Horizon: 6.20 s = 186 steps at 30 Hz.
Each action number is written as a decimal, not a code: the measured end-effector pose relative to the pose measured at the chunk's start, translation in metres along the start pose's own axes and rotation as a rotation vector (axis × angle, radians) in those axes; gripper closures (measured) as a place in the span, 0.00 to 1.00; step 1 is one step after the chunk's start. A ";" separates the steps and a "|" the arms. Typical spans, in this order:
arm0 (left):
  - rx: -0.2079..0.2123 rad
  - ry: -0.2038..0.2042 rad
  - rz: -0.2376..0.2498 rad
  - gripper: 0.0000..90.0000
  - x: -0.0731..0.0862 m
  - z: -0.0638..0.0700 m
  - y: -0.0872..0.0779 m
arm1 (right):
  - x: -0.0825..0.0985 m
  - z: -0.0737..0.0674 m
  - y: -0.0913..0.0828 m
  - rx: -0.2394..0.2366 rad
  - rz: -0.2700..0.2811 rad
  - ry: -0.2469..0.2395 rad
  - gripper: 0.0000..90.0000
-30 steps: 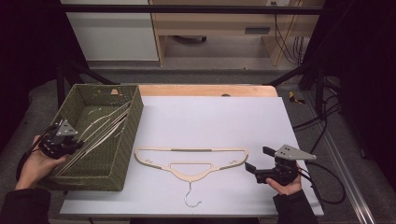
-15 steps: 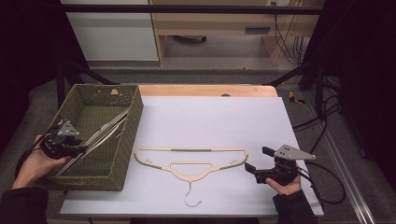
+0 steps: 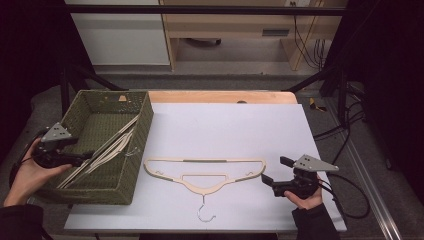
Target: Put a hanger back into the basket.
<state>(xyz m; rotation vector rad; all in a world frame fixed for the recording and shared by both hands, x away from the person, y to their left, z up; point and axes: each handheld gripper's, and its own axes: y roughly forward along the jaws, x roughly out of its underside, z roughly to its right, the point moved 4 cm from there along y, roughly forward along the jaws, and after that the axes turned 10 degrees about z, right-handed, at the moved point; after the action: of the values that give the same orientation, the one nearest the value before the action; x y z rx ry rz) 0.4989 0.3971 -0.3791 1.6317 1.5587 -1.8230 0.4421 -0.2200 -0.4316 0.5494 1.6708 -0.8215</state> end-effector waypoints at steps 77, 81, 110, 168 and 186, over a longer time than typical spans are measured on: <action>0.346 -0.072 0.259 0.07 -0.003 0.236 0.071 | 0.038 -0.109 0.137 -0.322 -0.309 -0.165 0.48; 0.344 -0.085 0.274 0.07 -0.006 0.233 0.068 | 0.043 -0.117 0.145 -0.346 -0.342 -0.188 0.52; 0.345 -0.087 0.278 0.07 -0.008 0.232 0.068 | 0.054 -0.131 0.168 -0.454 -0.420 -0.290 0.81; 0.305 0.524 0.070 0.74 -0.014 0.272 0.130 | 0.006 -0.129 0.135 -0.555 -0.390 -0.201 0.76; 0.315 0.551 0.061 0.83 -0.029 0.262 0.129 | -0.032 -0.044 0.065 -0.196 -0.050 -0.066 0.44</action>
<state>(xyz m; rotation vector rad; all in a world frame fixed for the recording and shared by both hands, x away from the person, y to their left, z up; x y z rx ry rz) 0.4566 0.1224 -0.4742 2.4610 1.4280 -1.7448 0.4696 -0.1429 -0.4102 0.3423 1.6878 -0.6950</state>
